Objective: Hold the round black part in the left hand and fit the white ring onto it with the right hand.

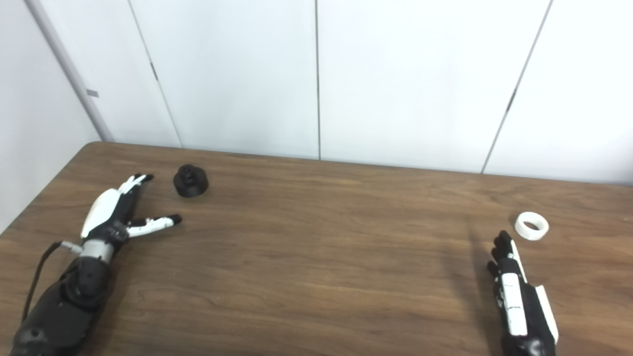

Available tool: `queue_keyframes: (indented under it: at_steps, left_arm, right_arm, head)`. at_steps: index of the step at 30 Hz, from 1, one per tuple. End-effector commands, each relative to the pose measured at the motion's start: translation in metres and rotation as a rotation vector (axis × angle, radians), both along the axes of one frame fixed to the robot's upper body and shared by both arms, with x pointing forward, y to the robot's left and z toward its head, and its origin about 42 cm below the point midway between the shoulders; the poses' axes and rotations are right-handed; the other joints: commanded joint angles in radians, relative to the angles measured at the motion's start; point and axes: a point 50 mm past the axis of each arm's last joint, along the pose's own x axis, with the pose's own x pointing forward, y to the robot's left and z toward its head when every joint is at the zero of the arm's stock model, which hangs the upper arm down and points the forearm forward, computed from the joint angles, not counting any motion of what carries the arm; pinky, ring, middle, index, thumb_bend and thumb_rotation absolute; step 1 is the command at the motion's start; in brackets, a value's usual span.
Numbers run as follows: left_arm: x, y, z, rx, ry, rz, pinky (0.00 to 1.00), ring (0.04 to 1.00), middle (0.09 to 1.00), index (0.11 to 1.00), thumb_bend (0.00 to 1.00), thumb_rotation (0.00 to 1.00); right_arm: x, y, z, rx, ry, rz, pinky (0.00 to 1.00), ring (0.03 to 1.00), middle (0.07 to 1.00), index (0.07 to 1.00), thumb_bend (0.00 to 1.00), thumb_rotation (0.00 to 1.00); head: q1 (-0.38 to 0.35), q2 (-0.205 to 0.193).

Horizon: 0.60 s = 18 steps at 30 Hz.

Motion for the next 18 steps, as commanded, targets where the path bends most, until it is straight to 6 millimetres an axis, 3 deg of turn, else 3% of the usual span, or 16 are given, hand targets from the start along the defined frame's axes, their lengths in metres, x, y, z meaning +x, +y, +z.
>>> queue_keyframes:
  at_steps: [1, 9, 18]
  left_arm:
    - [0.010, 0.009, 0.013, -0.003, -0.004, 0.003, 1.00, 1.000, 1.000, 0.915, 0.96, 0.46]
    - [0.029, 0.021, 0.013, -0.073, -0.018, 0.038, 0.95, 0.977, 0.974, 0.876, 0.96, 0.41]
    - [0.045, 0.010, 0.011, -0.055, 0.003, 0.013, 0.94, 0.966, 0.952, 0.851, 0.97, 0.43]
  right_arm:
    - [0.005, -0.004, 0.014, -0.009, -0.060, 0.003, 1.00, 1.000, 1.000, 1.000, 0.35, 1.00]
    - [0.002, -0.003, 0.018, -0.001, -0.070, 0.008, 1.00, 1.000, 1.000, 1.000, 0.34, 1.00]
    - [-0.003, -0.005, 0.025, 0.011, -0.081, 0.013, 1.00, 1.000, 1.000, 1.000, 0.32, 1.00]
  head:
    - [-0.001, -0.001]
    - [0.008, -0.006]
    - [0.022, -0.005]
